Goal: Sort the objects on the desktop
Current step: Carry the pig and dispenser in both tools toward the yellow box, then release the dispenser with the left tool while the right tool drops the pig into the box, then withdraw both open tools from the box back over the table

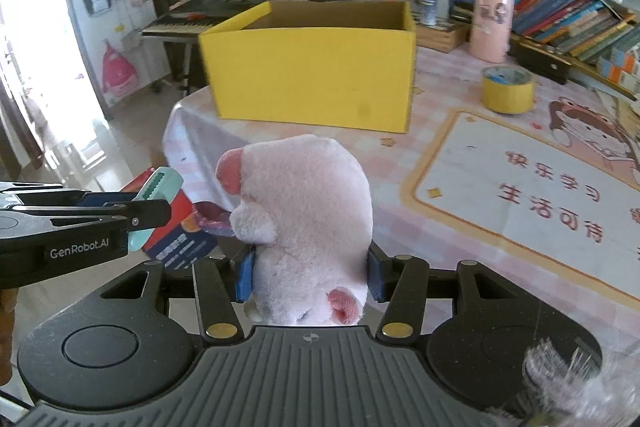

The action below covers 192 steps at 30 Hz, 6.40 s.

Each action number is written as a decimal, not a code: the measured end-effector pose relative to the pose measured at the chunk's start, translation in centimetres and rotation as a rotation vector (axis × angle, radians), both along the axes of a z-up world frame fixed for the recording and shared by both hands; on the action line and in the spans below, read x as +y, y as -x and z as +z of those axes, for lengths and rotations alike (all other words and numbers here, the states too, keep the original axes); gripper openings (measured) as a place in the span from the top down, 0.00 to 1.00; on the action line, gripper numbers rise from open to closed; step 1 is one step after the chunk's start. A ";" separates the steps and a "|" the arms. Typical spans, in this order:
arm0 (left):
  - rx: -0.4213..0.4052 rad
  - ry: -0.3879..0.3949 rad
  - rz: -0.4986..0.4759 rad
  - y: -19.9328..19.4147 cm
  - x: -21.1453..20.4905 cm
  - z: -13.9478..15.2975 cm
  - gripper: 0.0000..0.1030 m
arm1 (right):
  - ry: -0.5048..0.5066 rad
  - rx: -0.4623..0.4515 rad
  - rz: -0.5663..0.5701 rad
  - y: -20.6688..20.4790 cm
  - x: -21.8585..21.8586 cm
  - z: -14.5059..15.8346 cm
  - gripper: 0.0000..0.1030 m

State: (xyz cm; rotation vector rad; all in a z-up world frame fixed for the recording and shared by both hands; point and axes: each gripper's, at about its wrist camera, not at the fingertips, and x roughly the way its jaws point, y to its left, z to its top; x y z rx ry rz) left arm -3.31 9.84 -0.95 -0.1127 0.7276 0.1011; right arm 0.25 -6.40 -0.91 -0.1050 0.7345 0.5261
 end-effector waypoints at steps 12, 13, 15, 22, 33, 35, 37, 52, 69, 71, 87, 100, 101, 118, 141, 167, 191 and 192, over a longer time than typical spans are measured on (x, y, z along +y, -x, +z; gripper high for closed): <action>-0.032 0.003 0.020 0.9 1.7 0.4 0.78 | 0.015 -0.030 0.046 0.8 2.2 0.8 0.52; -0.035 0.001 0.017 0.8 1.8 0.4 0.78 | 0.016 -0.032 0.045 0.8 2.3 0.8 0.52; -0.040 -0.002 0.013 0.6 1.9 0.5 0.78 | 0.018 -0.039 0.041 0.9 2.5 0.9 0.52; -0.070 -0.024 0.001 0.1 2.0 1.2 0.78 | 0.021 -0.072 0.026 0.6 2.8 1.3 0.52; -0.140 -0.023 -0.007 -2.8 2.2 3.4 0.78 | 0.005 -0.095 0.013 -1.4 3.0 2.8 0.52; -0.159 -0.027 -0.010 -3.4 2.2 3.9 0.78 | -0.002 -0.106 0.006 -2.2 2.9 3.3 0.52; -0.180 -0.035 -0.015 -4.1 2.2 4.5 0.78 | -0.012 -0.122 0.002 -3.1 2.9 4.0 0.52; -0.304 -0.044 0.006 -13.3 2.1 7.7 0.78 | -0.065 -0.271 0.014 -13.0 2.7 9.8 0.52; -0.183 -0.099 0.061 -21.8 0.7 4.8 0.78 | 0.011 -0.216 0.179 -23.0 3.0 8.3 0.51; -0.163 -0.102 0.061 -22.7 0.6 4.3 0.78 | 0.026 -0.204 0.204 -24.0 3.2 7.9 0.51; 0.044 -0.106 0.062 -25.9 0.5 1.0 0.78 | 0.246 -0.123 0.461 -29.2 6.4 3.8 0.51; 0.039 -0.136 0.107 -25.7 0.2 1.1 0.58 | 0.343 -0.113 0.559 -30.1 8.0 2.4 0.47; 0.033 -0.139 0.112 -25.6 0.2 1.2 0.57 | 0.340 -0.116 0.557 -30.1 7.9 2.5 0.45; -0.186 -0.115 0.151 -21.2 0.1 5.1 0.22 | 0.169 -0.251 0.311 -26.2 3.3 7.3 0.32; -0.203 -0.071 0.083 -11.9 -0.9 4.8 0.19 | 0.049 -0.257 -0.028 -13.6 -2.2 7.0 0.33; -0.126 -0.094 -0.005 -5.1 -2.1 2.6 0.19 | 0.051 -0.198 -0.200 -2.5 -2.8 3.2 0.32; -0.088 -0.067 -0.162 -4.0 -5.3 1.4 0.14 | 0.027 -0.128 -0.388 0.3 -6.5 2.0 0.24; -0.089 -0.066 -0.167 -4.0 -5.4 1.4 0.14 | 0.029 -0.127 -0.392 0.3 -6.7 2.0 0.24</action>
